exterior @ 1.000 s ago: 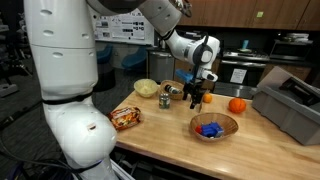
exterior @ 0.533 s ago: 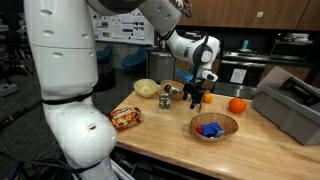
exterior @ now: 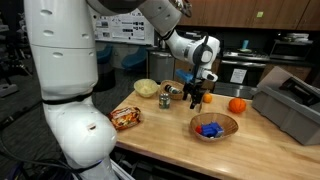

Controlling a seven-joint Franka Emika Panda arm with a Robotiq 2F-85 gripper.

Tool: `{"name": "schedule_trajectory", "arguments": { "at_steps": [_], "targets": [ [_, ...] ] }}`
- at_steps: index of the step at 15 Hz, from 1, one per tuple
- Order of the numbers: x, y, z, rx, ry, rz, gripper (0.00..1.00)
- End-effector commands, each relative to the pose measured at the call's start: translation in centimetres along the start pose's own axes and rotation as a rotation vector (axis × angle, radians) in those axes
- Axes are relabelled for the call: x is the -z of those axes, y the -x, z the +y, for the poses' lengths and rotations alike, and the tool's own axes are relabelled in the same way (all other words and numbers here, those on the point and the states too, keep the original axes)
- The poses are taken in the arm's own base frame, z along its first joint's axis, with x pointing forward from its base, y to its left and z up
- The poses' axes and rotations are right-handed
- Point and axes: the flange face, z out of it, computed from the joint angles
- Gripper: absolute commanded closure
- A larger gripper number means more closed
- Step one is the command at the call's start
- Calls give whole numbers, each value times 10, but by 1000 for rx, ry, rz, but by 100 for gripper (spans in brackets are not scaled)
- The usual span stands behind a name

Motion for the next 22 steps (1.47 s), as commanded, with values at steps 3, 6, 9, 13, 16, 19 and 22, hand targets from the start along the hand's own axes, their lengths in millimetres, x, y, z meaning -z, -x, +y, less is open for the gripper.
{"name": "schedule_trajectory", "arguments": {
  "at_steps": [3,6,9,13,16,19,22],
  "targets": [
    [5,-6,5,-10,20,25,0],
    [18,-13,17,-29,35,60,0],
    [35,-21,35,-66,38,96,0],
    [47,-26,58,-110,47,111,0],
    [44,-24,73,-151,47,87,0],
    [37,-20,82,-192,62,44,0],
    [28,-16,88,-228,78,-1,0]
  ]
}}
